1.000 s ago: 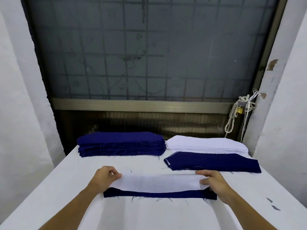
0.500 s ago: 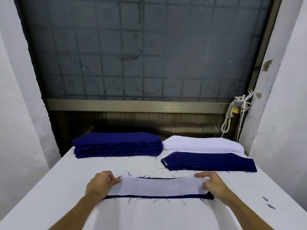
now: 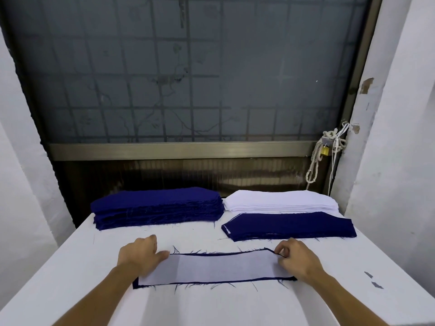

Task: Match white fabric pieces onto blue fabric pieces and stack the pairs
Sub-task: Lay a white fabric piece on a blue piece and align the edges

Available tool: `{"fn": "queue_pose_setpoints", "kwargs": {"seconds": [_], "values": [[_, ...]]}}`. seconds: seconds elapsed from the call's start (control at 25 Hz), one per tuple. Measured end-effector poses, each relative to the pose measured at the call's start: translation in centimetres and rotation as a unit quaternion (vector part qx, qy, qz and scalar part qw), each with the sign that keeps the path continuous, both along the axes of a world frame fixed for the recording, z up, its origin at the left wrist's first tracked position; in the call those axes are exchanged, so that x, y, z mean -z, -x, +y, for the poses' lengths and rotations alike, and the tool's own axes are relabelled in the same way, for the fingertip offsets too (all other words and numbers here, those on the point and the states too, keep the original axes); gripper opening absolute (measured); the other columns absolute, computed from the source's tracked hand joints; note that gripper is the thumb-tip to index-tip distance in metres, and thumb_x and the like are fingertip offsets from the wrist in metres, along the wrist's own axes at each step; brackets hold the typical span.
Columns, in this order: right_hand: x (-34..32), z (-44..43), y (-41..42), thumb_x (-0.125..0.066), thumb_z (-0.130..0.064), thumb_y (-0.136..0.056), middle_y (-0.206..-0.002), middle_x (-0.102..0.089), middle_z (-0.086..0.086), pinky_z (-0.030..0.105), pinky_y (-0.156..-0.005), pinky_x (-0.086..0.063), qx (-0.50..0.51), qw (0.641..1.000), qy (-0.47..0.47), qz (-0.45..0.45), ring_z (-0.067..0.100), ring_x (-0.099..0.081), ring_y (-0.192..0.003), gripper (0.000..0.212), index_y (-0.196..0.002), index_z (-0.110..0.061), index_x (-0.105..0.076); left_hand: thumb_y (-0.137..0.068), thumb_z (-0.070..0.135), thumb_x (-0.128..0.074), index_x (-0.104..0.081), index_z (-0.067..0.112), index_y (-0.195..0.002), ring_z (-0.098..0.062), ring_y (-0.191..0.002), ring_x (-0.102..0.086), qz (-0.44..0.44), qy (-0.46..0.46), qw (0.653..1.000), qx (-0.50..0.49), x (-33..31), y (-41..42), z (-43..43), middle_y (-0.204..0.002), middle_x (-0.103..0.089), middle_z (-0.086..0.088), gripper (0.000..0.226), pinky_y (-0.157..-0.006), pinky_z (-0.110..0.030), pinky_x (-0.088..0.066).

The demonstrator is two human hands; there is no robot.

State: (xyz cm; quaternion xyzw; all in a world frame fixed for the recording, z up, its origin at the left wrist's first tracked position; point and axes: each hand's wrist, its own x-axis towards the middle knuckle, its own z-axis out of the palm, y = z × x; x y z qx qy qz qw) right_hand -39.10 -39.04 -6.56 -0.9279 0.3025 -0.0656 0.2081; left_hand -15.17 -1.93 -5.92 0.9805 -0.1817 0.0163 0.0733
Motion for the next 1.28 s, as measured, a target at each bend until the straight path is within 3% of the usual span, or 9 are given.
{"fn": "queue_pose_setpoints", "kwargs": {"seconds": [0.2, 0.48, 0.72, 0.92, 1.12, 1.28], "values": [[-0.9, -1.5, -1.9, -0.063, -0.022, -0.088, -0.079, -0.062, -0.012, 0.017, -0.061, -0.045, -0.013, 0.998, 0.015, -0.057, 0.006, -0.060, -0.074, 0.014, -0.088, -0.036, -0.065, -0.093, 0.071, -0.047, -0.047, 0.031, -0.084, -0.009, -0.065, -0.059, -0.013, 0.058, 0.997, 0.040, -4.5, -0.5, -5.3, -0.076, -0.062, 0.010, 0.041, -0.054, -0.026, -0.043], [-3.3, -5.5, -6.2, -0.057, -0.027, -0.099, -0.080, -0.067, -0.012, 0.025, -0.069, -0.056, -0.009, 0.996, 0.013, -0.084, 0.009, -0.064, -0.074, 0.011, -0.093, -0.032, -0.066, -0.097, 0.053, -0.057, -0.060, 0.024, -0.086, -0.015, -0.076, -0.064, 0.053, 0.133, 0.982, 0.124, -8.6, -1.9, -16.7, -0.080, -0.067, 0.003, 0.032, -0.067, -0.033, -0.053], [-4.4, -10.0, -10.5, -0.053, -0.031, -0.101, -0.099, -0.070, -0.008, 0.028, -0.082, -0.055, -0.001, 0.992, 0.087, -0.095, 0.010, -0.061, -0.087, 0.016, -0.107, -0.028, -0.068, -0.099, 0.046, -0.058, -0.065, 0.023, -0.093, -0.014, -0.083, -0.065, 0.062, 0.135, 0.975, 0.163, -7.9, -4.4, -25.7, -0.090, -0.069, 0.004, 0.024, -0.077, -0.036, -0.057], [-2.8, -14.1, -13.8, -0.053, -0.034, -0.101, -0.113, -0.066, -0.007, 0.025, -0.091, -0.051, 0.011, 0.988, 0.125, -0.087, 0.011, -0.055, -0.099, 0.020, -0.114, -0.027, -0.067, -0.101, 0.044, -0.055, -0.062, 0.016, -0.121, -0.020, -0.104, -0.065, 0.038, 0.112, 0.980, 0.159, -5.2, -6.7, -31.4, -0.116, -0.067, -0.003, 0.035, -0.088, -0.038, -0.057], [-1.5, -16.6, -16.2, -0.051, -0.039, -0.101, -0.125, -0.061, -0.008, 0.028, -0.100, -0.047, 0.016, 0.987, 0.140, -0.081, 0.011, -0.052, -0.114, 0.023, -0.115, -0.029, -0.065, -0.100, 0.045, -0.057, -0.065, 0.014, -0.106, -0.022, -0.098, -0.066, 0.009, 0.055, 0.989, 0.134, -3.7, -8.3, -34.5, -0.108, -0.070, -0.003, 0.032, -0.074, -0.033, -0.052], [-0.6, -17.5, -17.4, -0.052, -0.040, -0.101, -0.126, -0.059, -0.008, 0.027, -0.100, -0.046, 0.003, 0.986, 0.152, -0.070, 0.011, -0.052, -0.116, 0.023, -0.116, -0.030, -0.065, -0.092, 0.042, -0.070, -0.067, 0.019, -0.102, -0.018, -0.092, -0.067, 0.032, 0.103, 0.989, 0.102, -3.6, -9.3, -35.5, -0.101, -0.071, 0.002, 0.025, -0.072, -0.030, -0.053]]}}
